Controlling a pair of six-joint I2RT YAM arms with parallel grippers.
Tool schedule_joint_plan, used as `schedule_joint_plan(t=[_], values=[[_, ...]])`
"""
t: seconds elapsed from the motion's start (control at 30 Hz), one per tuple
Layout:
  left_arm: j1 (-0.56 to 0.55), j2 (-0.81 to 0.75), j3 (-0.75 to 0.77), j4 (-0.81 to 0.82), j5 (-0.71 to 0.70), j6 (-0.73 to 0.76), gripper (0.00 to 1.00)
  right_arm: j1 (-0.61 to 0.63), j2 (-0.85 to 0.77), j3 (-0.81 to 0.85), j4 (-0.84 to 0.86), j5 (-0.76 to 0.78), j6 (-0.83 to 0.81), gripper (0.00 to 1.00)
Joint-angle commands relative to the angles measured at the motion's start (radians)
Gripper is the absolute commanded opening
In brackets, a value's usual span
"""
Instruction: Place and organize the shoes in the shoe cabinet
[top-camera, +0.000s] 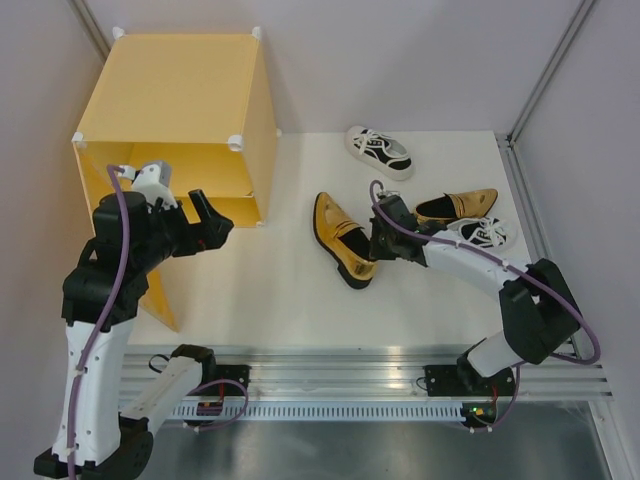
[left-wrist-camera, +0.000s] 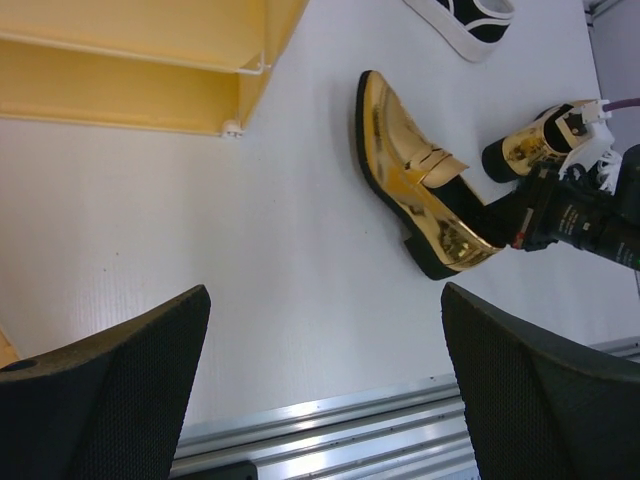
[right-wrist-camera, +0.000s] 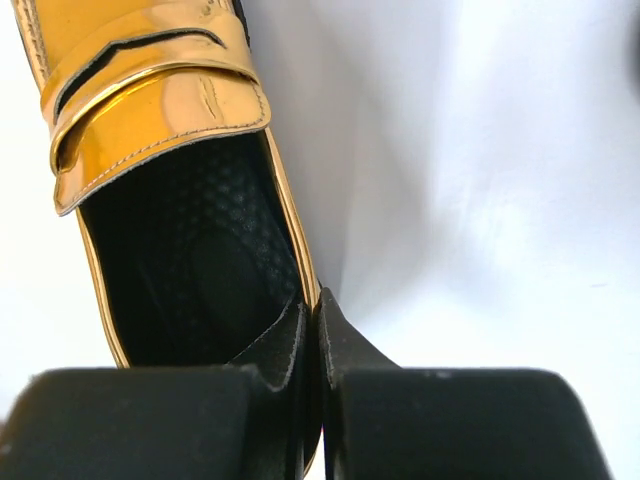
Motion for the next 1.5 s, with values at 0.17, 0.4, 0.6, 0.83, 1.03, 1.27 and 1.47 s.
schedule_joint_plan(t=[0.17, 0.4, 0.6, 0.83, 1.03, 1.27, 1.47], values=[[0.0, 0.041, -0.01, 0.036, 0.157, -0.012, 1.0, 0.214, -0.043, 0.028, 0.142, 0.161, 0.288, 0.01], [-0.073, 0.091, -0.025, 0.065, 0.159, -0.054, 0.98, 0.317, 0.043, 0.087, 0.163, 0.204, 0.334, 0.15], [-0.328, 0.182, -0.016, 0.079, -0.038, -0.129, 0.98, 0.367, 0.063, 0.12, 0.17, 0.196, 0.336, 0.32], [-0.545, 0.283, -0.033, 0.134, -0.214, -0.27, 0.98, 0.372, -0.129, 0.087, 0.064, 0.403, 0.283, 0.61], [-0.766, 0.458, 0.009, 0.143, -0.372, -0.315, 0.99, 0.288, -0.345, 0.019, -0.083, 0.587, 0.236, 0.77], [-0.863, 0.663, 0.063, 0.143, -0.454, -0.342, 0.97, 0.164, -0.568, -0.124, -0.208, 0.698, 0.224, 0.84], [-0.888, 0.812, 0.072, 0.145, -0.435, -0.33, 0.89, 0.122, -0.721, -0.235, -0.241, 0.715, 0.236, 0.86]])
